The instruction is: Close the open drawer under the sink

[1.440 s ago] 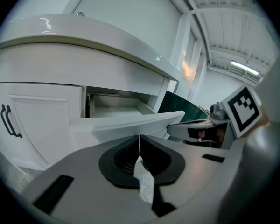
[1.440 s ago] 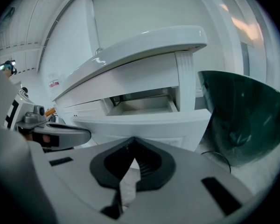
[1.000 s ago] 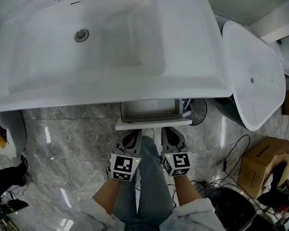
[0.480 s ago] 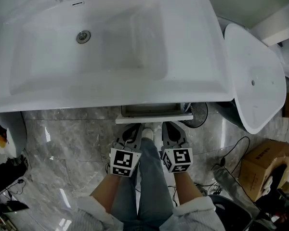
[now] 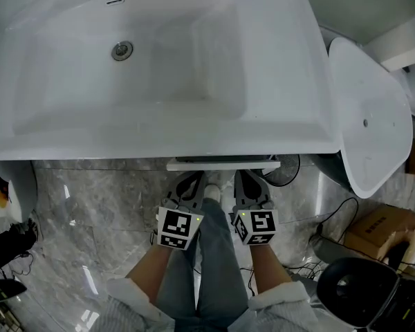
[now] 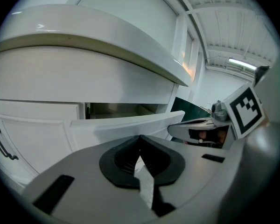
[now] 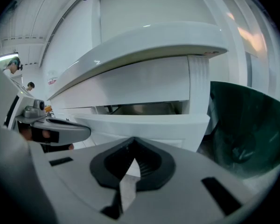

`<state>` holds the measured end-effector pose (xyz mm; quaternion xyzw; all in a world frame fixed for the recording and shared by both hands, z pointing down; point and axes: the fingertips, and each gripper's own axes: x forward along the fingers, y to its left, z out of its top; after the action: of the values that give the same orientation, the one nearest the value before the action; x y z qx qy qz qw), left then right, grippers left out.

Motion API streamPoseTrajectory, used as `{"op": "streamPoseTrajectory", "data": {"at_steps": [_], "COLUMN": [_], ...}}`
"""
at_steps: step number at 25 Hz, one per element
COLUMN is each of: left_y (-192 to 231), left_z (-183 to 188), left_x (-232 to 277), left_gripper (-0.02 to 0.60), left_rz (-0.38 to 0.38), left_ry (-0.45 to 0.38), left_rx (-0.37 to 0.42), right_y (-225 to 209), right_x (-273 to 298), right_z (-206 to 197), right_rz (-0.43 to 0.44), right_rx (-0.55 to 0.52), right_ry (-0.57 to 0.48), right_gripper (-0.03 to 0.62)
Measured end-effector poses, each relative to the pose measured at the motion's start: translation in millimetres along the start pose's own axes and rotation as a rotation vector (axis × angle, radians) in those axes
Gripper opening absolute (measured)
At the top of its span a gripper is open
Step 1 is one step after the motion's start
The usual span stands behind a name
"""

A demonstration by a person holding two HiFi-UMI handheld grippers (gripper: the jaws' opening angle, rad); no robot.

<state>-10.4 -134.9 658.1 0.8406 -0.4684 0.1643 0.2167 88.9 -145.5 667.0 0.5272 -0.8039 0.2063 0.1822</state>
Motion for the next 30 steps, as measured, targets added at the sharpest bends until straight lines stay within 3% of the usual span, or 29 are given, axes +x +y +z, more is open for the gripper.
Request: {"op": "streamPoseTrajectory", "data": {"at_steps": [30], "left_y": [30], "left_z": [36], "left_x": [38], "left_gripper": [0.016], "left_rz": [0.015], "left_ry": [-0.034], "left_rx": [0.042], "right_y": [-18], "right_x": [47], "right_z": [35], "right_rz": [-0.010], "right_rx": [-0.023], "right_ry": [-0.039], "right_gripper": [0.009]}}
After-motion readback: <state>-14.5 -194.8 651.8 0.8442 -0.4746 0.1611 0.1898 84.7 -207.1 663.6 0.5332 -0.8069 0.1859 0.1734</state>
